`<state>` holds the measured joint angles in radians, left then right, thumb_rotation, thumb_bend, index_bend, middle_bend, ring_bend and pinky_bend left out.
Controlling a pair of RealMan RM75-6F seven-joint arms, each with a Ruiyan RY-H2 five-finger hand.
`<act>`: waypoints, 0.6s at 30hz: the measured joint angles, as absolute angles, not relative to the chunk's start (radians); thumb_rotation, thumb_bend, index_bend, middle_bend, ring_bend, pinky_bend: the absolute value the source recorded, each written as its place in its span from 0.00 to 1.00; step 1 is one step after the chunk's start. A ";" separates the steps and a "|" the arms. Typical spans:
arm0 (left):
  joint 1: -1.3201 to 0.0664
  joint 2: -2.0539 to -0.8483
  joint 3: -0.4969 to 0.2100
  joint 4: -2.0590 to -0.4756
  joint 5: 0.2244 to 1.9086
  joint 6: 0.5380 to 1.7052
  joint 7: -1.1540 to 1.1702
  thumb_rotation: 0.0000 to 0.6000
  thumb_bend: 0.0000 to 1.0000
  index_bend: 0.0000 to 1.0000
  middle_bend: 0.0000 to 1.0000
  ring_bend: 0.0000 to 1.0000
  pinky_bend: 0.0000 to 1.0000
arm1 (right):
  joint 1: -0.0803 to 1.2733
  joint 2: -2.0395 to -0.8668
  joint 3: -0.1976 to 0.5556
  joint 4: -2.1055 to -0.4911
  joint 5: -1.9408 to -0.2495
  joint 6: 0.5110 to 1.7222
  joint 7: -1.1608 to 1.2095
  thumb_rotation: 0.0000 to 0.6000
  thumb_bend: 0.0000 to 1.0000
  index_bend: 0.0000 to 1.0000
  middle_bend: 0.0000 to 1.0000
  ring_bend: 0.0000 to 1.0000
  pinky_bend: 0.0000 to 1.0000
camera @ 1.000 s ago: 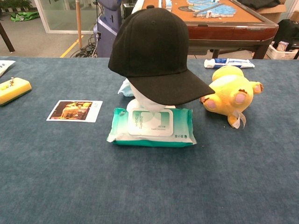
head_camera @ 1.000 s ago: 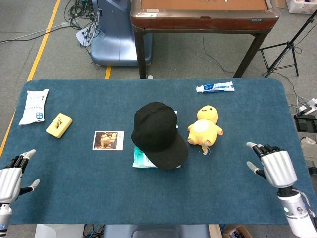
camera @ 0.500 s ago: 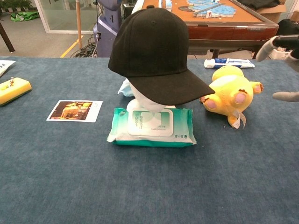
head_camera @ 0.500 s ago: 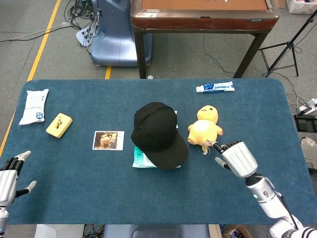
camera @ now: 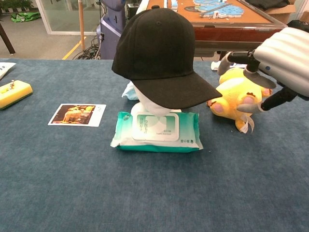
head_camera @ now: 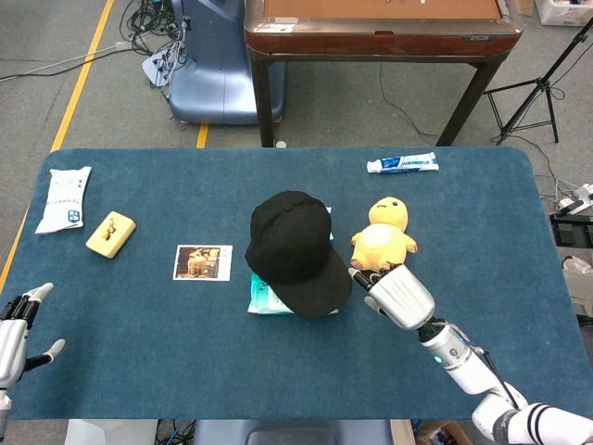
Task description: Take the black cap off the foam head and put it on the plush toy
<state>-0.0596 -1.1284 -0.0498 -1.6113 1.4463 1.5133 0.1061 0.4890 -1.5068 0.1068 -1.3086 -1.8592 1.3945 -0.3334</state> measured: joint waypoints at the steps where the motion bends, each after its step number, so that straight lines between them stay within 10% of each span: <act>1: -0.059 -1.128 -0.050 -1.612 1.446 1.513 0.106 1.00 0.17 0.15 0.20 0.20 0.50 | 0.495 -1.515 0.108 -1.301 -1.860 1.394 -0.334 1.00 0.00 0.37 0.90 0.89 0.96; 18: -0.052 -1.123 -0.053 -1.612 1.450 1.523 0.092 1.00 0.17 0.15 0.20 0.20 0.50 | 0.573 -1.622 0.114 -1.149 -1.886 1.433 -0.312 1.00 0.00 0.38 0.92 0.92 0.98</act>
